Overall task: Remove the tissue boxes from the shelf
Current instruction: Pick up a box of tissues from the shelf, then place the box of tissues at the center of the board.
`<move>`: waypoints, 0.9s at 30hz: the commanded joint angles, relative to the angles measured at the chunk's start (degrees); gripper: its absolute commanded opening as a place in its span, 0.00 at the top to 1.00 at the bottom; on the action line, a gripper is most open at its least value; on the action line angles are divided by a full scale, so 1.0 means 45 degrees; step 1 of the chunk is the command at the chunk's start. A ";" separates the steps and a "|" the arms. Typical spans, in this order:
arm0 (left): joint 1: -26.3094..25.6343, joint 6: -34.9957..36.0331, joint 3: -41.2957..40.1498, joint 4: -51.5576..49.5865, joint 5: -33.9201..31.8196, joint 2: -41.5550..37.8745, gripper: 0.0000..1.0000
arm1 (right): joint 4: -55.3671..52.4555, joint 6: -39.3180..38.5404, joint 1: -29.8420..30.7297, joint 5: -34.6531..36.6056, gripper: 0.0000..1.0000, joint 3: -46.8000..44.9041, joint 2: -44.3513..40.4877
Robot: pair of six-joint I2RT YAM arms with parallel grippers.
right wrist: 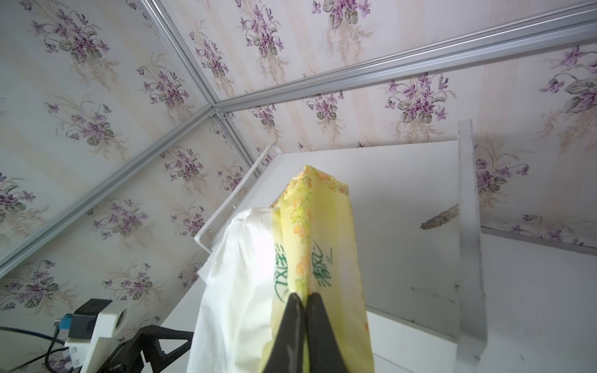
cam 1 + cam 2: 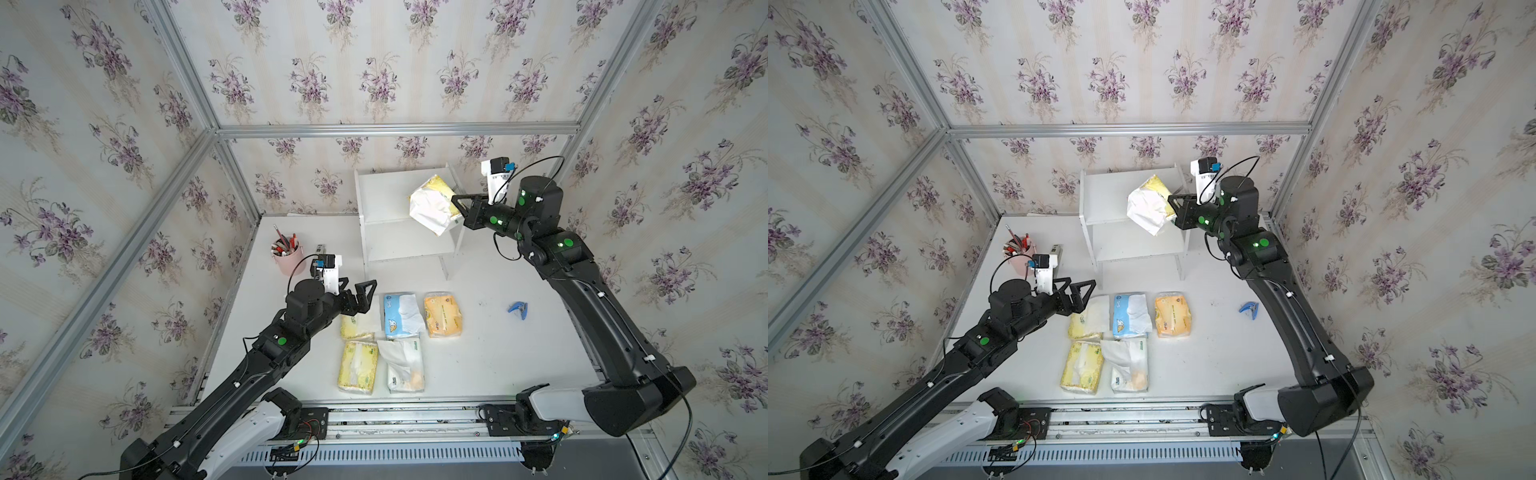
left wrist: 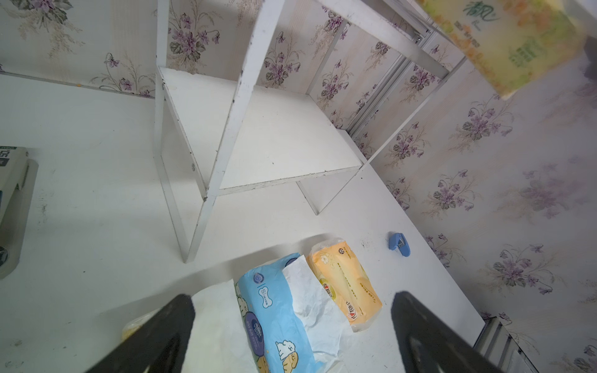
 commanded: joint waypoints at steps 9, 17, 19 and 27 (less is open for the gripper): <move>0.0005 0.0208 -0.0329 0.0440 -0.1337 -0.0617 0.01 | 0.0359 0.0978 0.0883 0.0916 1.00 -0.2630 -0.2962; 0.0007 0.1030 -0.0578 0.0590 -0.2459 -0.1214 0.01 | -0.1191 0.1900 0.1067 0.0853 1.00 -0.4208 -0.5116; 0.0017 0.1254 -0.0589 0.0739 -0.2293 -0.1245 0.01 | -0.1438 0.2296 0.1052 0.0800 1.00 -0.4751 -0.5668; 0.0007 0.1929 -0.0252 0.1022 -0.1405 -0.0640 0.01 | -0.2945 0.3936 0.1057 0.0341 1.00 -0.6642 -0.7178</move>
